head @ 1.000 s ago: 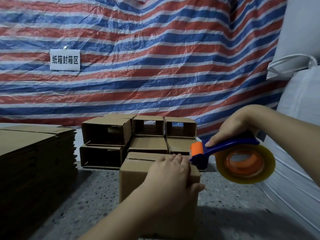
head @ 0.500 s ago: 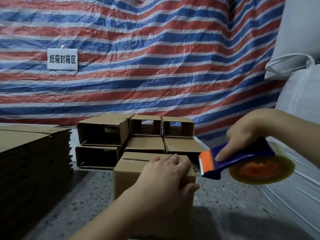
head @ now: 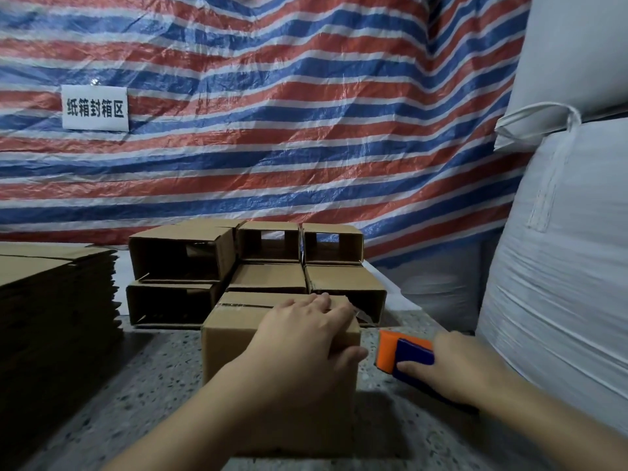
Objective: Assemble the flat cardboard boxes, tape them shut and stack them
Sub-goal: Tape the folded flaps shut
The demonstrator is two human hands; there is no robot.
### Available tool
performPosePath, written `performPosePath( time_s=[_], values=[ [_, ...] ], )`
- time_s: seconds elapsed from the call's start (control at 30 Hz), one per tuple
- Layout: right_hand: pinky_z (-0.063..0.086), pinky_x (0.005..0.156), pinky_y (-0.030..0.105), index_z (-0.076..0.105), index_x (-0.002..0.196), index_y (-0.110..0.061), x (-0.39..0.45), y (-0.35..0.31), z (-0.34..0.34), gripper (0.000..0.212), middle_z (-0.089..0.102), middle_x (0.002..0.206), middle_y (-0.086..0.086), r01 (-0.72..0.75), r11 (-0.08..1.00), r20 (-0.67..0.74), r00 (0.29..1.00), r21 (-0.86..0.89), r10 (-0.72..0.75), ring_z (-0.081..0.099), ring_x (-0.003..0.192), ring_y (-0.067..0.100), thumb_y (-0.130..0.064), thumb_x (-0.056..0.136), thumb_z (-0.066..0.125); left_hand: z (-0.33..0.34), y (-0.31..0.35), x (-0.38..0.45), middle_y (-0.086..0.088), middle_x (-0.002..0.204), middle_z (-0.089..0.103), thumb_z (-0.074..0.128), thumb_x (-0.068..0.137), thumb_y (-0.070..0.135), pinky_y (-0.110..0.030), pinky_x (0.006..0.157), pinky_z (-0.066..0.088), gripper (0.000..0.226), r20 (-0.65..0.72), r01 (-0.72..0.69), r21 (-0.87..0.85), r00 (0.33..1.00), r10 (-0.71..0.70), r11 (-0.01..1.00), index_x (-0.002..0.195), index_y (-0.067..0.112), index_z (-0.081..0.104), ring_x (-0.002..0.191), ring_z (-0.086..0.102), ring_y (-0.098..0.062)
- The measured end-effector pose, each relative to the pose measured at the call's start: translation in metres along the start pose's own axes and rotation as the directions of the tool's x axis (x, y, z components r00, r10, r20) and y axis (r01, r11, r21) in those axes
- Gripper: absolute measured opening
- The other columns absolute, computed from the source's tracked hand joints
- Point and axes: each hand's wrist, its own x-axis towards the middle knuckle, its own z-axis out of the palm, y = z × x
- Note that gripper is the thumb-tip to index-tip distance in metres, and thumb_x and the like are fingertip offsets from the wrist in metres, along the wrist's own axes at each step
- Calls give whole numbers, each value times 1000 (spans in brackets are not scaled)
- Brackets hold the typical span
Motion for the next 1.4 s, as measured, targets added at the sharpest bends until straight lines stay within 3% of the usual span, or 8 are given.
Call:
performPosePath(
  time_s=[0.43, 0.53, 0.63, 0.7, 0.8, 1.03, 1.2, 1.4],
  values=[
    [47, 88, 38, 67, 102, -27, -25, -33, 9, 80, 70, 102, -2, -86, 996, 27, 996, -20, 86, 65, 95, 18, -85, 87, 13, -6, 4, -1, 5, 148, 45, 31, 92, 72, -37, 109, 35, 64, -18, -9, 10, 1000, 9, 1000, 147, 39, 29, 136, 41, -18],
    [49, 82, 36, 67, 99, -22, -21, -38, -18, 74, 70, 95, -1, -33, 965, -165, 983, 259, 78, 65, 90, 15, -74, 95, 15, -5, 3, -1, 5, 148, 45, 31, 92, 72, -37, 110, 34, 64, -22, -17, 10, 1000, 17, 1000, 147, 39, 27, 136, 41, -17],
    [53, 70, 36, 69, 97, -11, -15, -54, -44, 70, 71, 85, 5, -152, 534, 102, 987, 832, 123, 66, 80, 18, -65, 101, 25, -3, 2, 0, 4, 148, 45, 32, 92, 72, -37, 110, 34, 64, -21, -21, 12, 1000, 21, 1000, 147, 38, 27, 137, 40, -17],
    [53, 69, 34, 67, 106, -9, -18, -65, -53, 70, 71, 99, 11, -365, 258, 379, 926, 894, -1, 68, 90, 23, -69, 99, 31, -2, 1, 0, 4, 147, 46, 32, 93, 71, -36, 109, 35, 63, -38, -26, 15, 999, 27, 1000, 146, 38, 27, 136, 41, -17],
    [53, 80, 37, 62, 114, -5, -20, -73, -48, 76, 67, 110, 16, -471, 46, 473, 873, 881, -122, 64, 97, 27, -74, 94, 37, -1, 0, -1, 4, 146, 47, 33, 93, 70, -36, 107, 36, 60, -63, -34, 15, 997, 35, 999, 145, 39, 28, 135, 42, -17],
    [41, 64, 31, 60, 76, -16, -13, -83, -44, 39, 50, 61, 0, -399, -145, 387, 916, 905, -103, 48, 62, 17, -51, 94, 61, 0, 0, 0, 0, 147, 47, 26, 91, 71, -37, 109, 36, 66, -71, -34, 44, 997, 37, 998, 147, 36, 29, 136, 42, -20],
    [35, 56, 29, 71, 91, -16, -15, -93, -31, 29, 51, 64, 2, -358, -156, 352, 934, 920, -68, 45, 59, 16, -40, 100, 58, 1, 0, -1, 3, 145, 48, 27, 92, 70, -36, 109, 35, 65, -84, -51, 28, 995, 53, 998, 147, 35, 32, 135, 42, -18],
    [49, 104, 45, 78, 102, -12, -24, -110, -24, 47, 77, 99, 15, -425, -298, 417, 904, 855, -93, 68, 108, 35, -55, 95, 59, 4, -1, 0, 4, 145, 48, 29, 93, 70, -37, 110, 35, 63, -90, -46, 24, 995, 48, 999, 146, 35, 32, 136, 42, -18]
  ],
)
